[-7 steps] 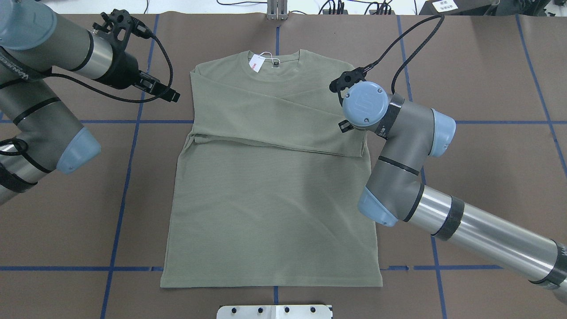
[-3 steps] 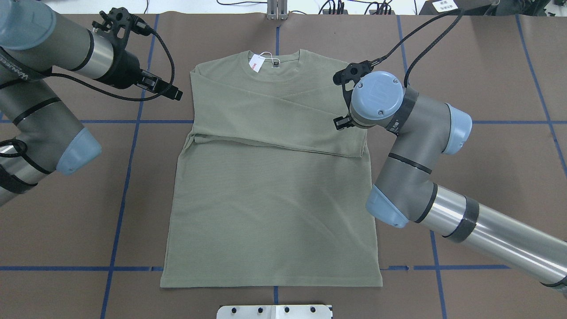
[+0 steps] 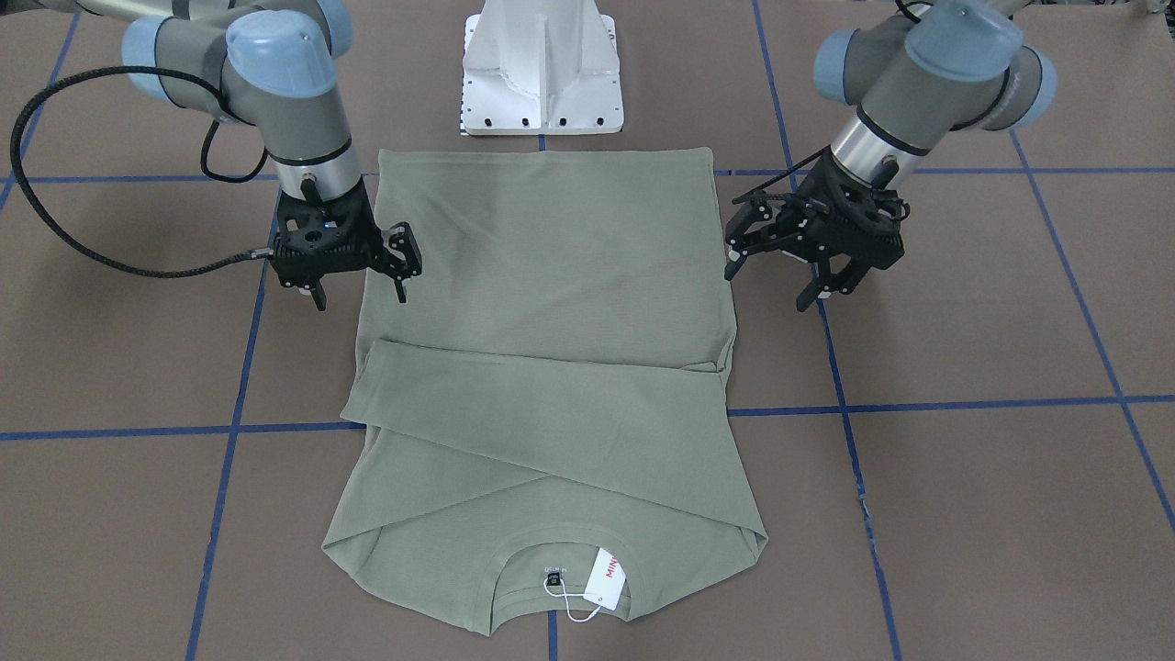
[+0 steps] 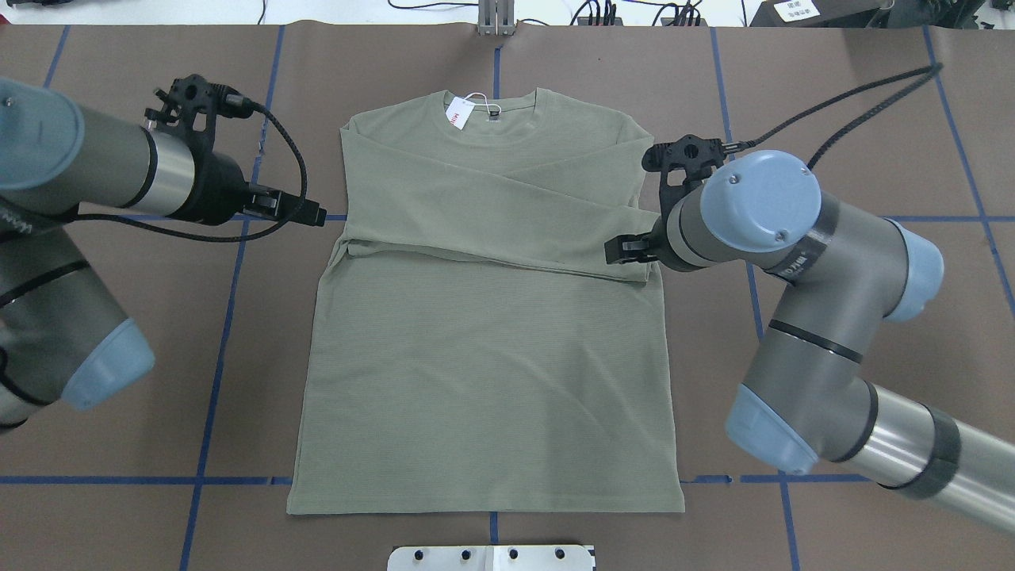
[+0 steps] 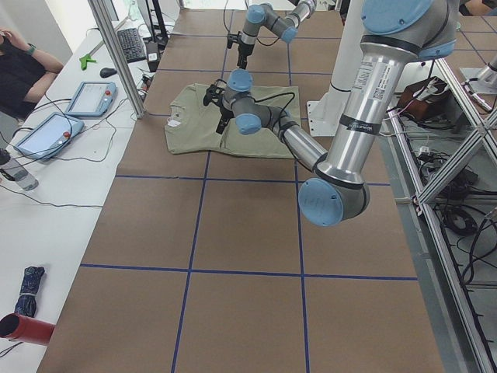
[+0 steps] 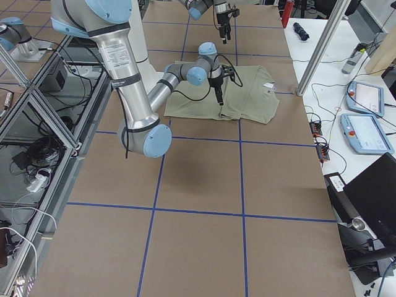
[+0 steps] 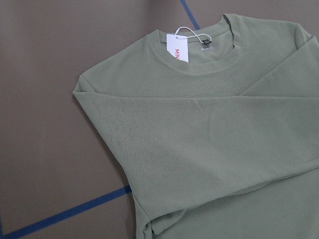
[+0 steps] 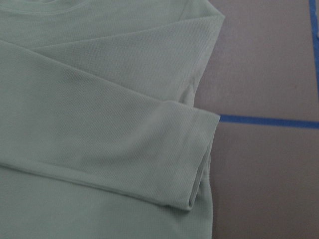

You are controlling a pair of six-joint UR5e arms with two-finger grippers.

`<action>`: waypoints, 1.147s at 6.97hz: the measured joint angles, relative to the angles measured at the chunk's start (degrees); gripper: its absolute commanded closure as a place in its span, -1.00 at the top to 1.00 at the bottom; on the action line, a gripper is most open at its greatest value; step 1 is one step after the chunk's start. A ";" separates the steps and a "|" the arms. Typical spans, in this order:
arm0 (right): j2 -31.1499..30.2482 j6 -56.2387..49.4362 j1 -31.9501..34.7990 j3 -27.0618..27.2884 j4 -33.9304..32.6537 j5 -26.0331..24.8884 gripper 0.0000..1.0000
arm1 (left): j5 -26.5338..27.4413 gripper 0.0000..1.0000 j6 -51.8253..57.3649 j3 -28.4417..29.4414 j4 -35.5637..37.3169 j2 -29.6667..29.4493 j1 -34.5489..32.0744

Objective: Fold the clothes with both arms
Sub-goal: 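Move both grippers to the shirt hem corners nearest the robot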

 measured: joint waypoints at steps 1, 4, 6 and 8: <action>-4.40 7.82 -3.19 2.99 6.32 -1.03 0.98 | 2.86 0.86 -6.01 -4.38 -0.98 4.11 3.35; -18.23 26.33 -18.28 9.79 18.33 -14.89 0.69 | 17.10 0.46 -26.16 -8.54 -11.23 15.87 18.57; -24.84 36.30 -26.35 14.43 18.86 -21.22 0.56 | 24.70 0.35 -38.13 -8.68 -12.43 19.32 29.90; -26.08 40.82 -30.13 15.15 18.74 -25.13 0.62 | 29.25 0.35 -43.90 -8.25 -12.32 21.07 37.30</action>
